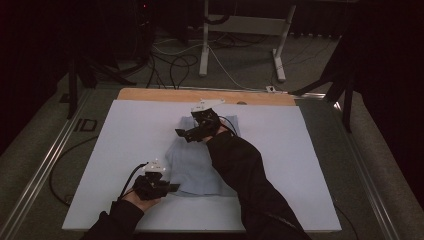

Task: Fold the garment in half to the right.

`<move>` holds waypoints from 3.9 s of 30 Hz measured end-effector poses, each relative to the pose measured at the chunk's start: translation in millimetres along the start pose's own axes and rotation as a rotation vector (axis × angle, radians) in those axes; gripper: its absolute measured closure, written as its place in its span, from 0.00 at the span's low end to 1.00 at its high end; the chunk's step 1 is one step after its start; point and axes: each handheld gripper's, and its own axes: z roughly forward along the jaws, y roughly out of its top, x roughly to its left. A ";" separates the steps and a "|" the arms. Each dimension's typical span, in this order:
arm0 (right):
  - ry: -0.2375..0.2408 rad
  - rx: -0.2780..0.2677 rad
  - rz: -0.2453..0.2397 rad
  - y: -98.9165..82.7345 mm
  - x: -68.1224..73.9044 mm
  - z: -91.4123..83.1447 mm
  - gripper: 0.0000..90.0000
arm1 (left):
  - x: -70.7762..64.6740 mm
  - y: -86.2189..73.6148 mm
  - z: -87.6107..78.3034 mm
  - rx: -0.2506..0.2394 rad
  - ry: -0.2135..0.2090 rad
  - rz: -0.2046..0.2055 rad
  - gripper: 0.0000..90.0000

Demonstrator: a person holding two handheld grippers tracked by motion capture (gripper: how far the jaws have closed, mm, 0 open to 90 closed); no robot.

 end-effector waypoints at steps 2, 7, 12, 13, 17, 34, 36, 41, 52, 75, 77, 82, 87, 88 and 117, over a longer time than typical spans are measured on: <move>-0.003 0.003 0.018 1.4 -4.9 8.1 0.09 | -0.8 0.0 0.4 -0.002 0.003 0.000 0.96; -0.036 0.041 0.055 3.3 -16.8 29.4 0.10 | -0.6 0.7 0.0 -0.004 0.002 0.008 0.96; -0.056 0.078 0.107 2.6 -30.3 49.4 0.15 | -1.1 0.6 -0.1 -0.006 0.006 0.007 0.96; -0.062 0.086 0.115 1.8 -32.6 53.6 0.15 | -1.3 0.5 0.0 -0.004 0.011 0.013 0.96; -0.085 0.137 0.123 -0.6 -39.9 69.9 0.19 | -1.5 -0.3 1.1 -0.002 0.008 0.018 0.96; -0.202 0.291 0.174 -10.8 -67.1 116.3 0.46 | -1.1 -0.1 1.3 -0.017 -0.014 0.004 0.96; -0.210 0.324 0.150 -12.6 -66.8 120.9 0.47 | -1.1 0.0 1.7 -0.015 -0.018 0.005 0.96; -0.222 0.369 0.146 -17.3 -66.6 127.1 0.48 | -1.8 0.8 3.4 -0.021 -0.025 0.001 0.96; -0.246 0.438 0.096 -17.4 -63.1 130.4 0.56 | -2.9 1.0 5.8 -0.016 -0.029 0.004 0.96; -0.261 0.426 0.024 -5.0 -58.7 114.5 0.94 | -3.7 0.8 6.9 -0.015 -0.026 -0.003 0.96; -0.264 0.412 0.022 -0.7 -58.4 109.0 0.94 | -4.6 1.1 6.8 -0.015 -0.023 0.002 0.96; -0.271 0.390 0.015 9.3 -59.4 96.5 0.94 | -6.9 4.0 5.4 -0.020 -0.020 0.010 0.96; -0.275 0.365 0.005 19.9 -59.1 83.2 0.94 | -9.5 9.1 2.0 -0.018 -0.009 0.031 0.96; -0.276 0.363 0.002 21.6 -58.7 81.2 0.94 | -10.7 10.4 1.0 -0.019 -0.010 0.033 0.96; -0.280 0.217 0.041 30.1 -81.2 -7.5 0.94 | -58.2 64.8 8.1 -0.025 -0.056 0.177 0.96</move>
